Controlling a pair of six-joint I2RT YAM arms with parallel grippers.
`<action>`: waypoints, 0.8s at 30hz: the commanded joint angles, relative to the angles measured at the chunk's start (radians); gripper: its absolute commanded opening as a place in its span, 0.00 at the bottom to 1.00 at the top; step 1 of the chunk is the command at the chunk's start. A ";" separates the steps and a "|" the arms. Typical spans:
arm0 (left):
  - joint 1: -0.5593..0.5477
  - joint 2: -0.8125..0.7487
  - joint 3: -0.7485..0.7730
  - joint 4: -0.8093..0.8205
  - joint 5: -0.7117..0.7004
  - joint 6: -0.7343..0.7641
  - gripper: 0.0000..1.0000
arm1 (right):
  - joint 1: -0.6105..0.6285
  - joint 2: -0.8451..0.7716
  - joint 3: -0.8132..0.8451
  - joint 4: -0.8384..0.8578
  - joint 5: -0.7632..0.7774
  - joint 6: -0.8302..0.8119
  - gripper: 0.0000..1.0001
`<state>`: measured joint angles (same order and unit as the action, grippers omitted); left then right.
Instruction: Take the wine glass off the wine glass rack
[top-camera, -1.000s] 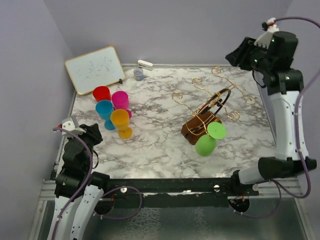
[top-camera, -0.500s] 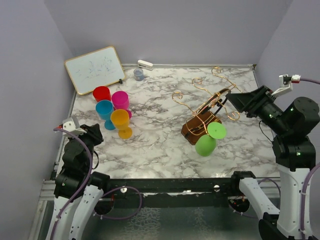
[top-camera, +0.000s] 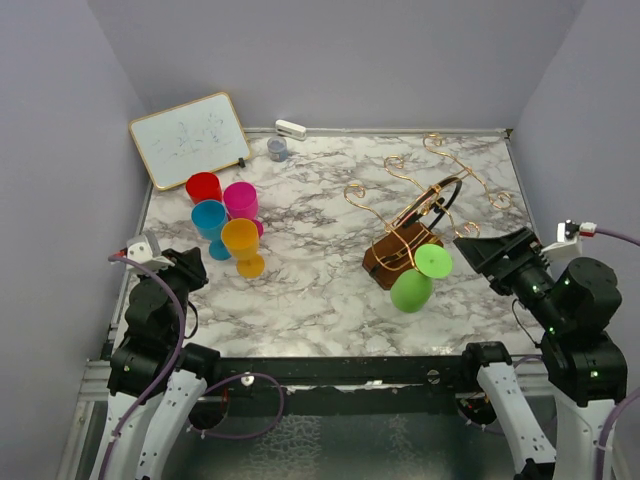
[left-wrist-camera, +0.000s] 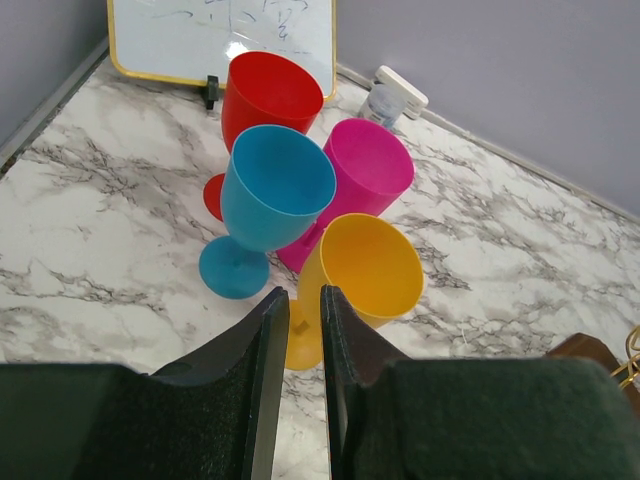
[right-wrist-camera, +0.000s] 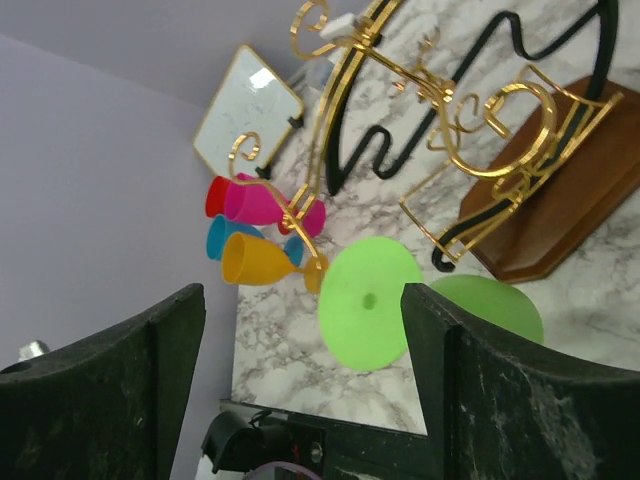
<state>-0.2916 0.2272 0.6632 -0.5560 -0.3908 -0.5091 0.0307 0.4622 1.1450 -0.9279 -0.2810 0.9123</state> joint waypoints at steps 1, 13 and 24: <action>-0.009 0.000 0.015 0.002 0.014 0.006 0.22 | 0.018 -0.066 -0.113 -0.105 0.075 0.053 0.77; -0.011 0.014 0.017 0.000 0.021 0.004 0.22 | 0.020 -0.190 -0.307 0.005 -0.008 0.167 0.60; -0.011 0.021 0.016 0.002 0.029 0.004 0.22 | 0.020 -0.176 -0.365 0.128 -0.072 0.191 0.50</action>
<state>-0.2970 0.2405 0.6632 -0.5571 -0.3843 -0.5091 0.0452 0.2741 0.8032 -0.9031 -0.2989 1.0847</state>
